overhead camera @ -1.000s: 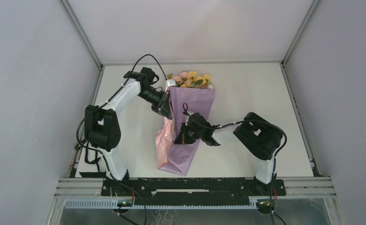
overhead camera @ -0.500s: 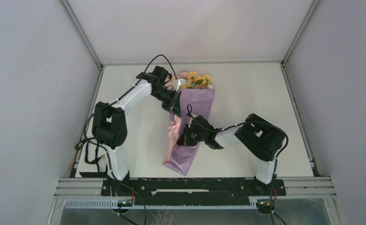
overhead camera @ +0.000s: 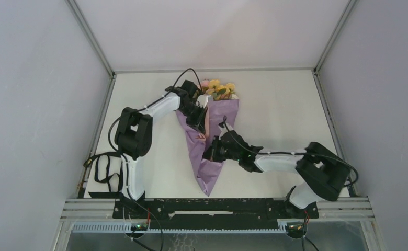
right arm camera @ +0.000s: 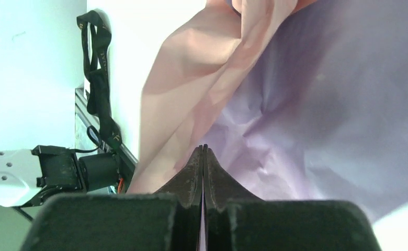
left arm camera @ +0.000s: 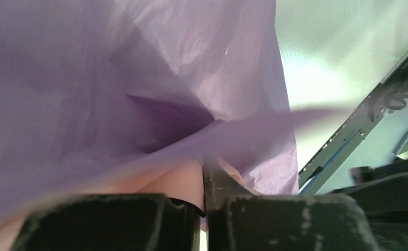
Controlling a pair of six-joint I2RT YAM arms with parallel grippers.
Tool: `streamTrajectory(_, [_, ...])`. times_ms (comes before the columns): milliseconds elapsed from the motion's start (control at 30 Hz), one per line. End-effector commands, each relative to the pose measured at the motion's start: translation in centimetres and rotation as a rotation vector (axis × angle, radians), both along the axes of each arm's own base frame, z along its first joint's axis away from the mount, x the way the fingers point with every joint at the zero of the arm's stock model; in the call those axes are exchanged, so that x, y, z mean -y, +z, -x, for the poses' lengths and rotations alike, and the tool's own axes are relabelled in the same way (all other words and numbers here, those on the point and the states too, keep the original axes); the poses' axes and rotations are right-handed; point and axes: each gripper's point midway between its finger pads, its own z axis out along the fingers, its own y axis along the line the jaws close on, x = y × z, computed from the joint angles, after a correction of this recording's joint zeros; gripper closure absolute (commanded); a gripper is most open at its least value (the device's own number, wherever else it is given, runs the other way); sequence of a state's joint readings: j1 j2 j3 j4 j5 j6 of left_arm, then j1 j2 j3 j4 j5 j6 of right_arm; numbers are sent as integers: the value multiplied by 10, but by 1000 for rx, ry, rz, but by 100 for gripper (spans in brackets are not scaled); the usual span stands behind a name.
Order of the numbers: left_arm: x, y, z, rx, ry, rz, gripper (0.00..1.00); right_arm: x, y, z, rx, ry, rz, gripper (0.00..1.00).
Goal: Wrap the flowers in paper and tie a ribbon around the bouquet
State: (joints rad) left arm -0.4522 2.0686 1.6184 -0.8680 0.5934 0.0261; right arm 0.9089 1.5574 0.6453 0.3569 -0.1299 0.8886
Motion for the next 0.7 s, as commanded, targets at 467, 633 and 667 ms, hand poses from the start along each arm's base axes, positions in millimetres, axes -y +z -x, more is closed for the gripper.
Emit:
streamTrajectory(467, [14,12,2,145,-70,-36,95,127,-30,-65,-80,-163,69,42])
streamTrajectory(633, [17,26,11,182,-101,-36,95,100,-43,-73,-104,-72,35,58])
streamTrajectory(667, [20,31,13,192,-113,-30,95,96,-46,-73,-108,-64,34,65])
